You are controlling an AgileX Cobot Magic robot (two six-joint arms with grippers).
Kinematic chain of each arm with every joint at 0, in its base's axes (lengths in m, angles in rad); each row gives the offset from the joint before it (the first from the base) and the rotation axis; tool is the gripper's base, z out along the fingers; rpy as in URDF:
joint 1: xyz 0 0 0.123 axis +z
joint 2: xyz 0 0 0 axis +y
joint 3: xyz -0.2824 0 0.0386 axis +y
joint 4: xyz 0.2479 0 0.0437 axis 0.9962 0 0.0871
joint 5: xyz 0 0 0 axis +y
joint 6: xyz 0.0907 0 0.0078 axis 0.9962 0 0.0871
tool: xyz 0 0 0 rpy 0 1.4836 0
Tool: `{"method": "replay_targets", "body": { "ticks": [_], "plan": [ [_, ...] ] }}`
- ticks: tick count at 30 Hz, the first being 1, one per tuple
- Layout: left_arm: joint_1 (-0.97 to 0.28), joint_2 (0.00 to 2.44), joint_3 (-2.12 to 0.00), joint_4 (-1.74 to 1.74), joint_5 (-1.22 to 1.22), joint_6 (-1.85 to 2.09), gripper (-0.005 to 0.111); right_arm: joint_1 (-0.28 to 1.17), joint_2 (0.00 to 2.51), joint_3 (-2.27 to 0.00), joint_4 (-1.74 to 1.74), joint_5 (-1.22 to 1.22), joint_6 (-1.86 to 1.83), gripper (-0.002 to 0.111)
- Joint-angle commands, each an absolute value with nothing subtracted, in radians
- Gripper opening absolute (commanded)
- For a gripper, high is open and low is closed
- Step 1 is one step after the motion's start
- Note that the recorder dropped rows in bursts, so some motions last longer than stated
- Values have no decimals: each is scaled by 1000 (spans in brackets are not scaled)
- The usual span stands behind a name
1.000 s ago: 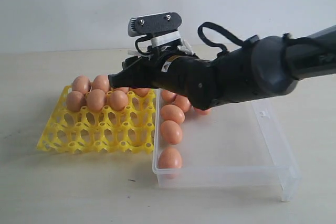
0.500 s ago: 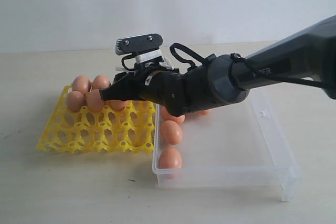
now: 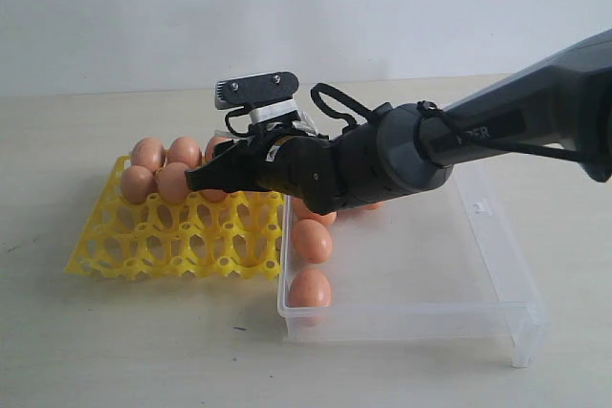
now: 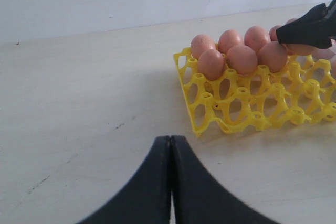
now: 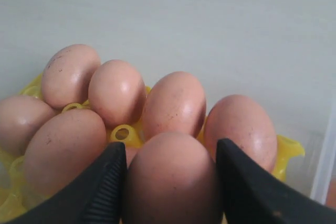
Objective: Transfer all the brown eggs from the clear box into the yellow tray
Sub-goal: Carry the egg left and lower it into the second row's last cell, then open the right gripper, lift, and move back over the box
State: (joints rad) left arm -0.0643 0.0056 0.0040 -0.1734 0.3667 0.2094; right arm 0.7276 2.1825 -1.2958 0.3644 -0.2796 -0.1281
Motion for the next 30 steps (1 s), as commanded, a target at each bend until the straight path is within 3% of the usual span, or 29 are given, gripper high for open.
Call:
{"method": "replay_targets", "body": {
  "ticks": [1,17,21,26,30],
  "plan": [
    [-69,0,0,-171,359,209,0,714,2181,-1303,365,-293,-130,0],
    [-69,0,0,-171,359,209,0,707,2181,-1303,365,-291,-131,2],
    [-69,0,0,-171,359,209,0,707,2179,-1303,360,-287,-131,20],
    [-69,0,0,-171,359,209,0,707,2179,-1303,357,-287,-131,59],
    [-69,0,0,-171,359,209,0,707,2179,-1303,357,-291,-131,68]
  ]
}}
